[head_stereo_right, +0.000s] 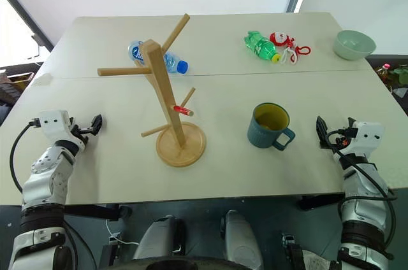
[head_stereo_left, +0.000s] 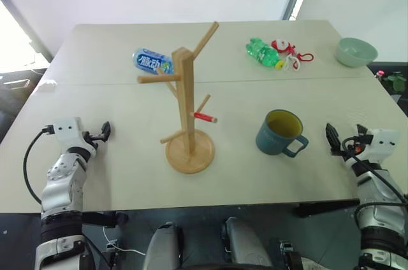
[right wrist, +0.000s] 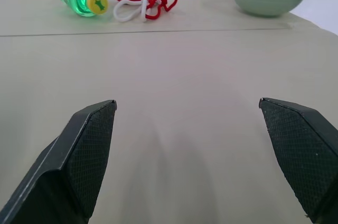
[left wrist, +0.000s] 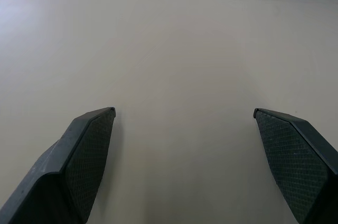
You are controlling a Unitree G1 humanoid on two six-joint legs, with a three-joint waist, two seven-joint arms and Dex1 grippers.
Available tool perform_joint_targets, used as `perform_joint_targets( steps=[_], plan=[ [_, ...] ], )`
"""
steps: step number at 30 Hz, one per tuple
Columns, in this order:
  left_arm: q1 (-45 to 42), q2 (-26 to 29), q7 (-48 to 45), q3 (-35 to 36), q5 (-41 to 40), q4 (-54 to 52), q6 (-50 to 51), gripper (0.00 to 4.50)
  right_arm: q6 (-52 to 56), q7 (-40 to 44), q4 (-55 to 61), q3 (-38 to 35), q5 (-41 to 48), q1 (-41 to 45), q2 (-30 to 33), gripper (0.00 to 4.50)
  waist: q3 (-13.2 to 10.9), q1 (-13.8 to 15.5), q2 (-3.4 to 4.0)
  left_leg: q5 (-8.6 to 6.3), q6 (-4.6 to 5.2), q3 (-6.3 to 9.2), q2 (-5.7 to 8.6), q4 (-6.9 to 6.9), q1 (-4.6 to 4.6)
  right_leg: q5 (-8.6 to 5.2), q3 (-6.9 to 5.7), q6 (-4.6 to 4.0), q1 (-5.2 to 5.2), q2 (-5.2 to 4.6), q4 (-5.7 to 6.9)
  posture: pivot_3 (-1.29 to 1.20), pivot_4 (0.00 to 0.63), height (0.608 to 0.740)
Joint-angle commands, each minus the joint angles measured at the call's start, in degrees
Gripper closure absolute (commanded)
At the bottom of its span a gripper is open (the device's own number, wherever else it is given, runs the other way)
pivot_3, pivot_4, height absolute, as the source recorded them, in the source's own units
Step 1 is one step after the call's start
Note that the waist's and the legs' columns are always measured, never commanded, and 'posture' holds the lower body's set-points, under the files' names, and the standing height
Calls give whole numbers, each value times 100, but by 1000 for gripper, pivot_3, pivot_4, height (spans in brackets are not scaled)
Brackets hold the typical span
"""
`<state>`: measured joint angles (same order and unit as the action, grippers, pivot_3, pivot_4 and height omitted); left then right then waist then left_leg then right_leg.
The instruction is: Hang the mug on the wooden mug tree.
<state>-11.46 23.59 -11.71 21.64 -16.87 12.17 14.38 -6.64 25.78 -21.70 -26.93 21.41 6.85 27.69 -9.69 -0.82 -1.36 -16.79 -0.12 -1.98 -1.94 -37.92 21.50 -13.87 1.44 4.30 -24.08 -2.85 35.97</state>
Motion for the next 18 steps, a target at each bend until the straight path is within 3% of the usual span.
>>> perform_joint_targets(
  steps=[1,9,18],
  plan=[
    [37,0,-27,56,-22,-243,-103,0,-144,15,66,-4,-10,60,-7,11,0,2,0,0,0,0,0,0,1,0,0,0,0,-1,0,0,150,740],
    [104,43,-320,-38,-77,-323,-15,0,-76,23,478,-89,48,-296,31,11,0,3,0,0,0,0,0,0,2,0,-1,0,0,-4,-1,0,150,740],
    [1381,575,-2619,-513,-456,-1220,-450,0,373,772,1702,-77,545,-1500,110,11,3,-19,8,-1,-1,-7,-5,17,-2,-4,2,-6,-5,-35,-11,0,150,740]
  ],
)
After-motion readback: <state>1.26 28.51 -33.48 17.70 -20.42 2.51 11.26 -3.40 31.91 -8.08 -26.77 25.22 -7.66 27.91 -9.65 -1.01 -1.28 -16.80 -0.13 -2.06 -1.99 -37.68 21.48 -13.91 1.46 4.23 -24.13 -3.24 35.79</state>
